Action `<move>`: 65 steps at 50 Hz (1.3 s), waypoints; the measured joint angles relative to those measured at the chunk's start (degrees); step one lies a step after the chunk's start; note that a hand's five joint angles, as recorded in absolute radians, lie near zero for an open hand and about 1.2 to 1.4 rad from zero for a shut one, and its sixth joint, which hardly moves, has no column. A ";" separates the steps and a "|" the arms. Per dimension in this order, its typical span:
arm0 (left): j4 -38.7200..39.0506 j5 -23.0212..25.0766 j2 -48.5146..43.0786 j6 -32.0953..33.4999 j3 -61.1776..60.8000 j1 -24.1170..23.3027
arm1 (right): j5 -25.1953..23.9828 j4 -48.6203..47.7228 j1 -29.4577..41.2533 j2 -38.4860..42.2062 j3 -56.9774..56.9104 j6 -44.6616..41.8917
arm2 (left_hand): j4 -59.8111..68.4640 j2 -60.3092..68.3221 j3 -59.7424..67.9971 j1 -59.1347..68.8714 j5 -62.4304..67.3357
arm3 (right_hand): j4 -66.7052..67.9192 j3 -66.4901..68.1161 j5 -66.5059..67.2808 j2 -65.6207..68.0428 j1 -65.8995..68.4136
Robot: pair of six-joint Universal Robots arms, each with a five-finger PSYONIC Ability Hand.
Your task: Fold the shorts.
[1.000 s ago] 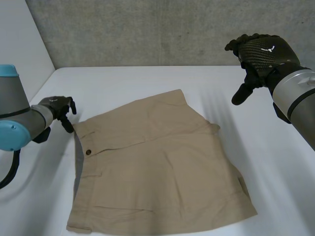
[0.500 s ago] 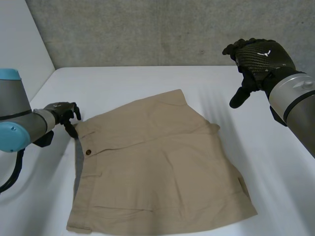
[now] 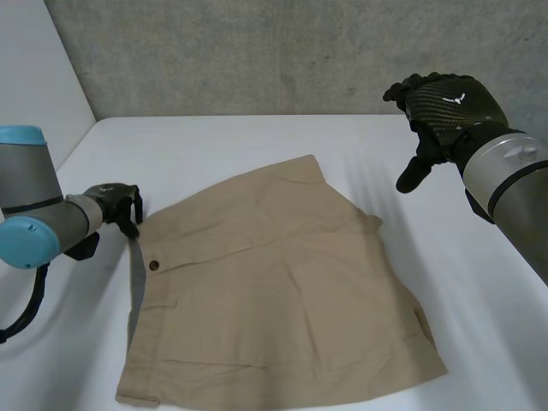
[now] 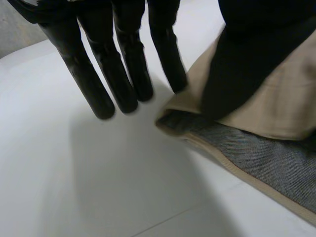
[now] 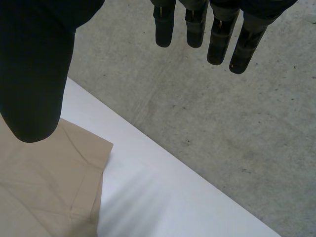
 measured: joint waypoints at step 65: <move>17.51 -2.65 30.77 -15.13 -36.48 -12.94 | 0.00 0.07 0.36 0.00 -0.12 0.00 | -28.05 -27.38 -27.21 -24.93 -27.93 | 0.00 0.00 0.00 0.00 0.00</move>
